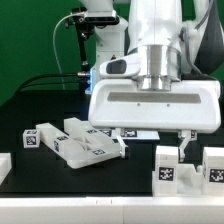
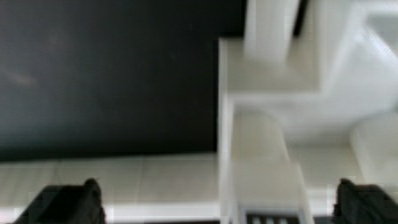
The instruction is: Assemble chair
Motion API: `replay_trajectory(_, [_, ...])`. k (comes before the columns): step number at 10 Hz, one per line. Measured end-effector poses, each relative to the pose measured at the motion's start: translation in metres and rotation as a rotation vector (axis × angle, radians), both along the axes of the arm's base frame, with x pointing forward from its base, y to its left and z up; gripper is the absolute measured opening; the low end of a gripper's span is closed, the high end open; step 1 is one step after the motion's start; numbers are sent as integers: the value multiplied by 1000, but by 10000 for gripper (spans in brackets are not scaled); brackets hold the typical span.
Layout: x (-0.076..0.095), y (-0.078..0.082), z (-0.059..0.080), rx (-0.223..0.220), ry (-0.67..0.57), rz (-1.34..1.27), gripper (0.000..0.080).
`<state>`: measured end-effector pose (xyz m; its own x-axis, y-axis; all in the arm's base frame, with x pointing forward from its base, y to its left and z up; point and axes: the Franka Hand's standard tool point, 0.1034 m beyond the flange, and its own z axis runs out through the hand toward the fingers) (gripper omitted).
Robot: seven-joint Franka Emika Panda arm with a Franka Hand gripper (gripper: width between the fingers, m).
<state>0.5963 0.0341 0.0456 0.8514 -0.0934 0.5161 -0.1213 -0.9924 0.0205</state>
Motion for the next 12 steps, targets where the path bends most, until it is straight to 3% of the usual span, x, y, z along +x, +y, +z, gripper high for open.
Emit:
replay_trajectory(4, [-2, 2, -3, 1, 6, -7, 649])
replay_trajectory(6, [-5, -1, -26, -12, 29, 4, 649])
replay_trajectory(8, [6, 2, -33, -11, 23, 7, 649])
replay_trajectory(12, [11, 5, -38, -10, 21, 5, 649])
